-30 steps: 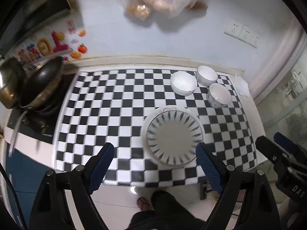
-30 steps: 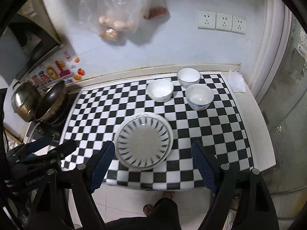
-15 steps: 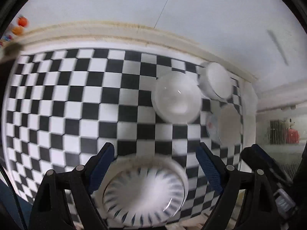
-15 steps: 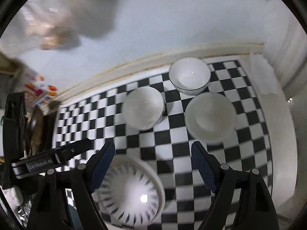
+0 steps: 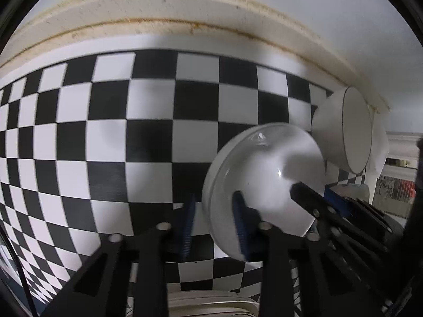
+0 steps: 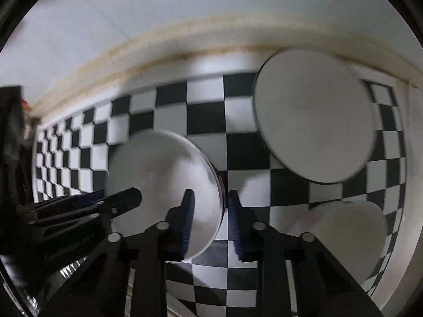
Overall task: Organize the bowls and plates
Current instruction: 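Grasp the rim of a plain white bowl with the left tool while the right tool grasps the floral bowl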
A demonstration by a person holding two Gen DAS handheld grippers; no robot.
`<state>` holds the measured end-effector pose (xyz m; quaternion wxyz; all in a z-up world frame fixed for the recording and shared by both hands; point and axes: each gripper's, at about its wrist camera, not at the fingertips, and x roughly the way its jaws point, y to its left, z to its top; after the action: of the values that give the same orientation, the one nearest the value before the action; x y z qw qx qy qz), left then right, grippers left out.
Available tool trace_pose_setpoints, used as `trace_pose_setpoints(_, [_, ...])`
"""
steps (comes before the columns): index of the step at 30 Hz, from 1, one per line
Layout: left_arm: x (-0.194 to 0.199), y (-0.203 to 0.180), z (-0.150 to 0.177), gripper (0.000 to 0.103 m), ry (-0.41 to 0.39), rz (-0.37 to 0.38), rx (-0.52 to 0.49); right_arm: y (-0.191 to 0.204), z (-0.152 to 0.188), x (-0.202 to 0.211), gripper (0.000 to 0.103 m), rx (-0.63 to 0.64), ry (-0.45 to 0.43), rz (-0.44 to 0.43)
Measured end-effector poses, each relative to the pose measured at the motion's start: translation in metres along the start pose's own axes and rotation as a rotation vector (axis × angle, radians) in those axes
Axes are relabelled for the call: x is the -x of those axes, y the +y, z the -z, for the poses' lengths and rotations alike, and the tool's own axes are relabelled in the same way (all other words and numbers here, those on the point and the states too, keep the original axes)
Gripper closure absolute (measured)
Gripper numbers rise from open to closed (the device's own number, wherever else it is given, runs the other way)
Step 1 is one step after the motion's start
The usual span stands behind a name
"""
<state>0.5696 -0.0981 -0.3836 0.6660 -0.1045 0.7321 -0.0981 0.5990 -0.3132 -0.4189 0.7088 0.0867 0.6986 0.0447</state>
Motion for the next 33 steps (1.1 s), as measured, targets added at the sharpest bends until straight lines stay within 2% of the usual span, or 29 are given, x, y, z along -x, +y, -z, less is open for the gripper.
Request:
trace_pose_setpoints(4, [-0.001,-0.004,0.006,0.085,-0.017,-0.023,-0.011,-0.002,-0.003,-0.012,0.096,0.004,-0.004,0.025])
trace_pose_setpoints(11, [0.015,-0.020,0.021,0.085,-0.051,-0.029,-0.043,0.000,0.004,0.011,0.095,0.026,-0.054,0.002])
trace_pose_setpoints(19, [0.076,-0.065,0.056,0.085,-0.123,0.010,-0.130,-0.012,0.037,0.073,0.095,0.011,-0.147,-0.031])
trace_pose_setpoints(26, [0.108,-0.111,0.110,0.085,-0.127,0.040,-0.257,-0.059,0.116,0.154,0.095,-0.065,-0.211,-0.062])
trace_pose_setpoints(29, [0.100,-0.129,0.134,0.085,-0.101,0.050,-0.298,-0.087,0.154,0.174,0.095,-0.104,-0.213,-0.060])
trace_pose_setpoints(33, [0.073,-0.142,0.165,0.085,-0.038,0.063,-0.324,-0.117,0.195,0.174,0.095,-0.143,-0.192,-0.048])
